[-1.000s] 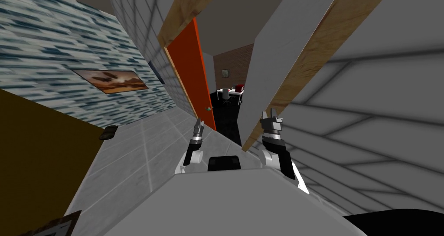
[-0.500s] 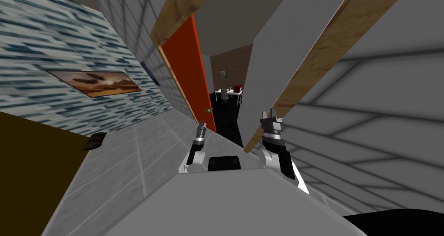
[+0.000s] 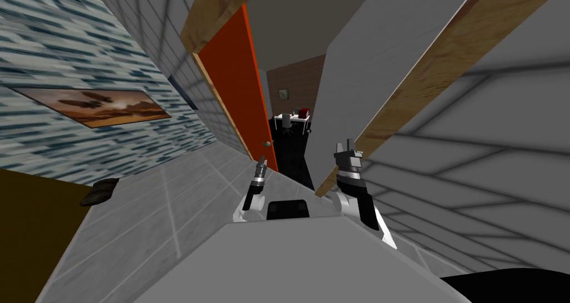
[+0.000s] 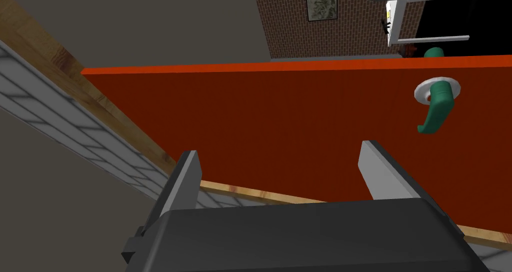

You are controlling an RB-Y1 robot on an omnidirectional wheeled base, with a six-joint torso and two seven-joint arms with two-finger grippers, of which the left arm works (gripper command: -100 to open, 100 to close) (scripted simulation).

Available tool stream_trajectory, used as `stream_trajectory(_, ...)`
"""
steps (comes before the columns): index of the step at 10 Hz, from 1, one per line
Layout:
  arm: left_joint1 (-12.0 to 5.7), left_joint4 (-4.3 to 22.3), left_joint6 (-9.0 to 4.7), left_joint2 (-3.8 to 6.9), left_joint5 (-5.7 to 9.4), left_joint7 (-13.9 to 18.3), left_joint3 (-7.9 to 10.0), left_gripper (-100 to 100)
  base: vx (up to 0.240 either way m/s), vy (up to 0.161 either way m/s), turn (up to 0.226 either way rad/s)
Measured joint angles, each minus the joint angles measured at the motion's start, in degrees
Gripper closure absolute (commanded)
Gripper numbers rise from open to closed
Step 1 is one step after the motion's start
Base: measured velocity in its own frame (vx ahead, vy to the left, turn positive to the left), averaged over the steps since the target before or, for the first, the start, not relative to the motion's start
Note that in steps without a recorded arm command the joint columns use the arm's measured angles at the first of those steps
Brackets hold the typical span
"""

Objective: Push the door open

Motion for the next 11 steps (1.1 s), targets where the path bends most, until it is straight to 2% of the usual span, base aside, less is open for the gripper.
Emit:
stream_trajectory(3, -0.77, 2.8, -0.53, 0.12, 0.75, 0.0, -0.86, -100, 0.069, 0.103, -0.076)
stream_trajectory(6, -1.95, 7.4, -2.07, 0.27, 1.62, 0.1, -1.84, -100, 0.075, 0.113, -0.105)
stream_trajectory(9, -3.33, 11.1, -2.33, 0.34, 2.71, 0.1, -2.93, -100, 0.109, 0.166, -0.097)
stream_trajectory(10, -3.24, 11.6, -2.34, 0.46, 2.96, 0.1, -3.30, -100, 0.070, 0.126, -0.081)
stream_trajectory(11, -3.80, 13.3, -2.89, 0.51, 3.22, 0.2, -3.52, -100, 0.057, 0.089, -0.086)
